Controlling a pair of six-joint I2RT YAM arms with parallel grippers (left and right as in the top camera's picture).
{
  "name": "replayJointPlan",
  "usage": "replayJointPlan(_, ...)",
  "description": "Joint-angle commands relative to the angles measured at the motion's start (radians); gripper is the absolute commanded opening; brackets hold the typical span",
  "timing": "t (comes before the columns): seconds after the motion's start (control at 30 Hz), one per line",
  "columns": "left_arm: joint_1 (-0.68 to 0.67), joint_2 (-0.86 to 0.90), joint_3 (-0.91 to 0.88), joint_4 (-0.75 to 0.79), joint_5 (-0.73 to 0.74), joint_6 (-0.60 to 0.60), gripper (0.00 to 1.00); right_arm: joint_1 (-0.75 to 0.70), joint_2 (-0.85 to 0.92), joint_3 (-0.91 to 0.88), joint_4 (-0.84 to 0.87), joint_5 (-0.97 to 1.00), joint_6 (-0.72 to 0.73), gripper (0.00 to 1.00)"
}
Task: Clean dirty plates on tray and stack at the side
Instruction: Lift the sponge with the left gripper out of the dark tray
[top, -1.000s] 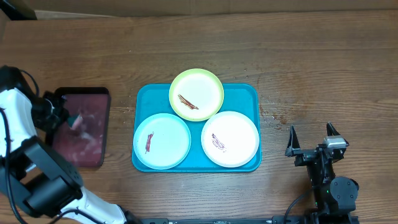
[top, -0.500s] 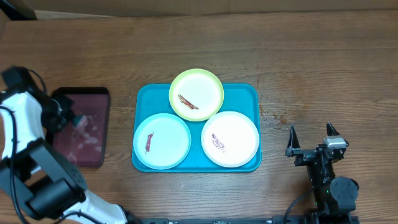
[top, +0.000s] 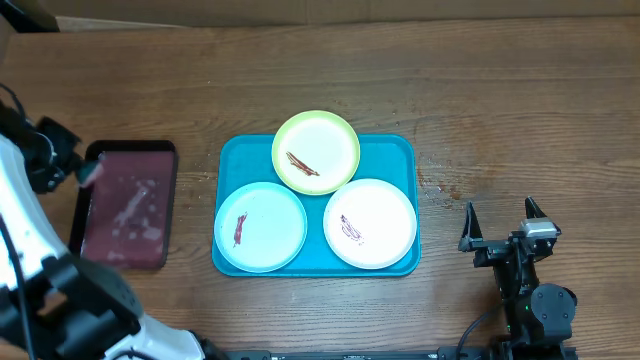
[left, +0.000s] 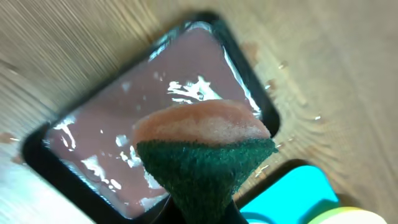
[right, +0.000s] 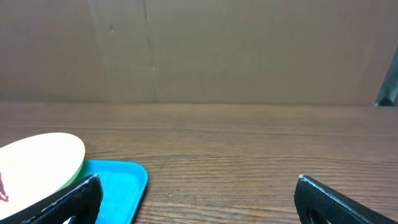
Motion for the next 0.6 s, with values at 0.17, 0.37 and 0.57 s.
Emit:
replayJointPlan(0.17, -0.052, 0.047, -0.230, 0.154, -0.151, 0.004, 0.04, -0.002, -0.007, -0.010, 0.006, 0.003, -0.001, 1.00)
replayJointPlan(0.37, -0.016, 0.081, -0.268, 0.154, -0.157, 0.000, 0.04, -0.002, -0.007, -0.010, 0.006, 0.003, -0.001, 1.00)
replayJointPlan(0.57, 0.032, 0.040, 0.013, -0.013, -0.004, -0.002, 0.04, -0.002, -0.007, -0.010, 0.006, 0.003, -0.001, 1.00)
